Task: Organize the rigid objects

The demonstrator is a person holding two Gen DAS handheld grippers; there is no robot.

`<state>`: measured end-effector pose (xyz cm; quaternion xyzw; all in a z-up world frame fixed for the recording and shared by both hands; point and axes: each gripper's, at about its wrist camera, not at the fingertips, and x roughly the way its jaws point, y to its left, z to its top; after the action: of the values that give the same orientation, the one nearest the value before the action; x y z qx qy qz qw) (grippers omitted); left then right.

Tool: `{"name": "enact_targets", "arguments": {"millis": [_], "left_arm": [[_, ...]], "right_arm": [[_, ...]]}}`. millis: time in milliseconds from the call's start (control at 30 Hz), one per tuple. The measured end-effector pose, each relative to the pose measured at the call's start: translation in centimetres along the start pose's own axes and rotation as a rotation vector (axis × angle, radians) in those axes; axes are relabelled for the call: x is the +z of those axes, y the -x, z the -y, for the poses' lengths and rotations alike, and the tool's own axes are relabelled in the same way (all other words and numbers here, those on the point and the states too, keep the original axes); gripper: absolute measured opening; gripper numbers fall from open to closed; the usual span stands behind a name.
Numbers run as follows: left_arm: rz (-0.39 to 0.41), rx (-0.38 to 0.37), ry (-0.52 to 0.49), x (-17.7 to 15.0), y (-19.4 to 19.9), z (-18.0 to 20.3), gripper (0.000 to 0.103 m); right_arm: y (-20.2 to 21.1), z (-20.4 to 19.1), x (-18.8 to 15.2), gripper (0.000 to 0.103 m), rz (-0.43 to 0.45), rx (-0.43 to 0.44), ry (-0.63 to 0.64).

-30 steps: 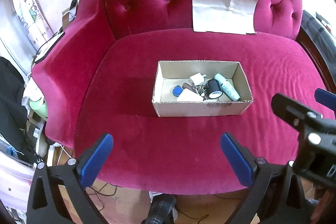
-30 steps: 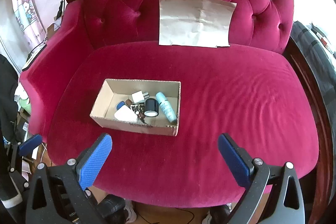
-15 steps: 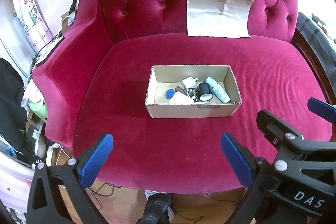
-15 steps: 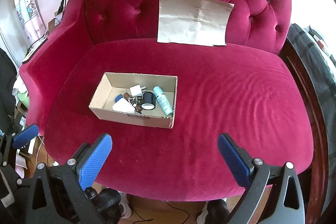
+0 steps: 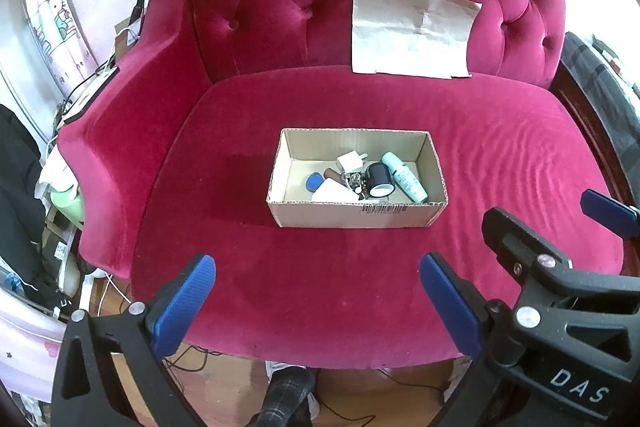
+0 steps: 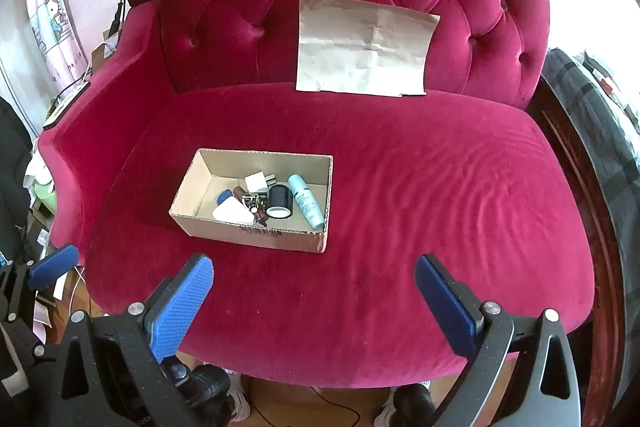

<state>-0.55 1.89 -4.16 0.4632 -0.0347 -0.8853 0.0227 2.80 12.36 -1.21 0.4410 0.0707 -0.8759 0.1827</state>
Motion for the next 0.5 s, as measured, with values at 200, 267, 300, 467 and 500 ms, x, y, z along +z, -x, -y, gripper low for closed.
{"name": "enact_targets", "arguments": {"millis": [200, 267, 300, 467, 500], "left_arm": [[0.008, -0.007, 0.001, 0.31, 0.15, 0.19, 0.103], [0.009, -0.008, 0.001, 0.35, 0.15, 0.25, 0.103], [0.010, -0.009, 0.001, 0.40, 0.18, 0.30, 0.103], [0.018, -0.013, 0.004, 0.68, 0.41, 0.48, 0.103], [0.017, -0.015, 0.003, 0.72, 0.44, 0.53, 0.103]], "right_arm": [[0.20, 0.14, 0.39, 0.103, 0.013, -0.004, 0.005], [0.17, 0.16, 0.48, 0.103, 0.012, -0.006, 0.004], [0.22, 0.22, 0.49, 0.103, 0.013, -0.006, 0.003], [0.37, 0.47, 0.66, 0.103, 0.023, -0.005, -0.003], [0.40, 0.48, 0.70, 0.103, 0.025, -0.006, -0.002]]}}
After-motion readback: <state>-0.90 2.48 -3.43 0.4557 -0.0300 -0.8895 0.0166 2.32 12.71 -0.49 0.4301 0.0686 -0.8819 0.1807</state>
